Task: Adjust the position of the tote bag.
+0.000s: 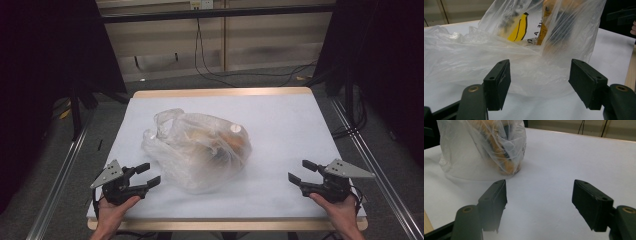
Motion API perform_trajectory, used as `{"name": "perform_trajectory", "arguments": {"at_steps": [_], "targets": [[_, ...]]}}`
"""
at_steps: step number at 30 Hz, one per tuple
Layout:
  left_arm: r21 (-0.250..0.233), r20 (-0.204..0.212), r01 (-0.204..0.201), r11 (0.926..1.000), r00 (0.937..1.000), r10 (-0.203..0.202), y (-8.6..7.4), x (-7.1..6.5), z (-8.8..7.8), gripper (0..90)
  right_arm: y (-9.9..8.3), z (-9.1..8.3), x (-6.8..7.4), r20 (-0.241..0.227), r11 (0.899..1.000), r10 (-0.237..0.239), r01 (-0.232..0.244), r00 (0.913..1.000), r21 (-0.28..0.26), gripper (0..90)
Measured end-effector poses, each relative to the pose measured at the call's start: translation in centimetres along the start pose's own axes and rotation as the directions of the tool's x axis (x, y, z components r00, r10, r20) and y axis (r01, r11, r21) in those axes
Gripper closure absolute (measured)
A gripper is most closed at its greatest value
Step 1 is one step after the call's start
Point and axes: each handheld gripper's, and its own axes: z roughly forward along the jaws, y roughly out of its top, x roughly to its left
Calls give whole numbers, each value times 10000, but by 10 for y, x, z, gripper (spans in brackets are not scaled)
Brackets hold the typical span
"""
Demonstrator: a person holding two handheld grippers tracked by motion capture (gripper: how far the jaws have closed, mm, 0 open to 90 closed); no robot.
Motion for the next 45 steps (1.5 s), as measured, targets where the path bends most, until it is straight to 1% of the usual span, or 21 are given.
{"name": "perform_trajectory", "arguments": {"at_steps": [1, 3, 4, 6, 7, 10, 11, 13, 14, 15, 16, 17, 21, 31, 32, 33, 36, 39, 40, 44, 45], "targets": [[0, 0, 0, 10000, 10000, 0, 0, 0, 0, 348, 1, 0, 1, -21, 10000, 11, -11, 10000, 6, 292], [5, 345, 190, 9998, 9992, -190, 5, -3, -1, 358, 2, 1, 2, -118, 9999, -146, 147, 9998, 46, 301], [-28, 532, 131, 9999, 9985, -129, 8, -4, -1, 403, 2, 2, 2, -155, 9999, -163, 164, 9997, 40, 302], [-59, 504, 13, 10000, 9987, -10, 12, -7, -2, 416, 3, 3, 4, -277, 9997, -216, 219, 9994, 84, 306], [-83, 620, -43, 10000, 9981, 48, 15, -8, -1, 420, 4, 3, 4, -242, 9998, -195, 197, 9995, 96, 305], [-138, 599, -51, 9999, 9982, 60, 20, -10, 1, 422, 4, 5, 4, -330, 9997, -215, 220, 9992, 132, 306], [-128, 726, -244, 9996, 9970, 253, 24, -10, 2, 420, 5, 5, 5, -340, 9994, -298, 304, 9990, 188, 314], [-141, 646, -326, 9994, 9974, 334, 27, -11, 2, 416, 6, 6, 6, -341, 9995, -262, 268, 9991, 176, 314], [-178, 812, -275, 9995, 9963, 289, 30, -13, 5, 416, 6, 6, 6, -396, 9994, -289, 297, 9988, 186, 320], [-140, 677, -426, 9990, 9968, 434, 32, -14, 5, 416, 6, 6, 6, -409, 9993, -297, 305, 9987, 196, 320], [-140, 677, -426, 9990, 9968, 434, 32, -14, 5, 416, 6, 6, 6, -409, 9993, -297, 305, 9987, 196, 320], [-129, 796, -372, 9992, 9961, 381, 33, -15, 6, 416, 5, 6, 6, -408, 9994, -282, 291, 9988, 213, 320], [-230, 1063, -582, 9980, 9925, 603, 44, -20, 11, 416, 5, 6, 5, -441, 9993, -280, 292, 9986, 250, 320], [-520, 1103, -830, 9952, 9900, 883, 70, -27, 20, 405, 4, 6, 4, -502, 9991, -249, 266, 9984, 326, 320], [-622, 1241, -786, 9950, 9886, 858, 74, -28, 23, 405, 4, 6, 4, -496, 9991, -255, 272, 9984, 336, 320], [-504, 1078, -893, 9947, 9897, 943, 77, -29, 23, 405, 4, 6, 4, -482, 9990, -272, 288, 9985, 328, 320], [-596, 1019, -889, 9943, 9903, 947, 84, -29, 27, 414, 4, 6, 4, -527, 9991, -249, 267, 9983, 333, 320], [-614, 1160, -909, 9940, 9884, 976, 87, -30, 30, 412, 4, 7, 4, -552, 9991, -201, 221, 9983, 372, 320], [-606, 1040, -993, 9932, 9890, 1052, 90, -31, 31, 403, 4, 8, 4, -623, 9990, -216, 241, 9978, 388, 320], [-883, 1394, -895, 9921, 9850, 1013, 99, -35, 33, 375, 4, 8, 4, -668, 9989, -225, 253, 9975, 401, 316], [-883, 1394, -895, 9921, 9850, 1013, 99, -35, 33, 374, 4, 8, 4, -668, 9989, -225, 253, 9975, 401, 316]]}}
